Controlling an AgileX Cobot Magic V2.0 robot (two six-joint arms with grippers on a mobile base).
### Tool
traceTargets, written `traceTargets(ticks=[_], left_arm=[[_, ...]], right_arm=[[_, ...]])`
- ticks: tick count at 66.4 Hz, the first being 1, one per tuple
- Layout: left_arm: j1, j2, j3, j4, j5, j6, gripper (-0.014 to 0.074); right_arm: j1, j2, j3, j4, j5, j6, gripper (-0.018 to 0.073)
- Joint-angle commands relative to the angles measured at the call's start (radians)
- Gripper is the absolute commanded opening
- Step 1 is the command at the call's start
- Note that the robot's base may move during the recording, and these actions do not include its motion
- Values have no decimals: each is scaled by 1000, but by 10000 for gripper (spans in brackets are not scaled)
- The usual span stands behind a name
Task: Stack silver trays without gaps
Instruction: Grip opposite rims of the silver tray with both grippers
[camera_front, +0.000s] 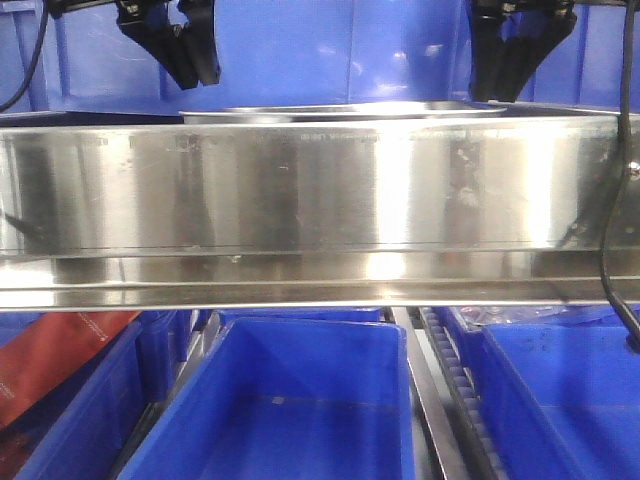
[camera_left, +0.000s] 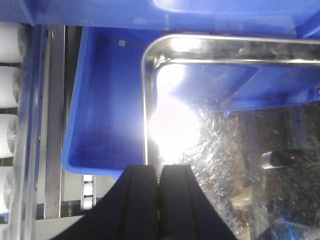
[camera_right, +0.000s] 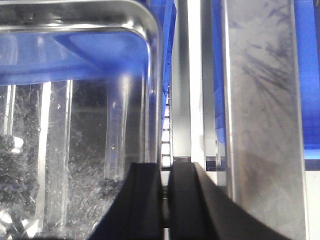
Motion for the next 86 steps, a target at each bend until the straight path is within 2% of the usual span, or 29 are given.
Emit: traceTargets(ticks=[1,6,12,23,26,40,70,86], left_arm=[[-12,8,-8,-7,-10,-9,-16],[-14,11,-8,8,-8,-9,-8],[-14,16,-8,12,-8,-9,57],[-14,16,-8,23,-15,-9,243],[-14,16,-8,23,-19,-9,262],[-14,27,-8,26,-31,-9,221],[-12,84,-8,29,-22,-9,211],[-12,99,-8,30,-15,-9,176]], right_arm=[[3,-4,-11,-18,-5,0,78],[3,-1,-11,-18,-5,0,177],[3,5,-11,-13,-9,0,245],[3,13,-11,0,-34,0,227],[3,13,-11,1,-45,0,216],[3,40,-11,4,-50,0,197],[3,70,-11,26,-57,0,191],[3,74,-11,26,-52,0,192]])
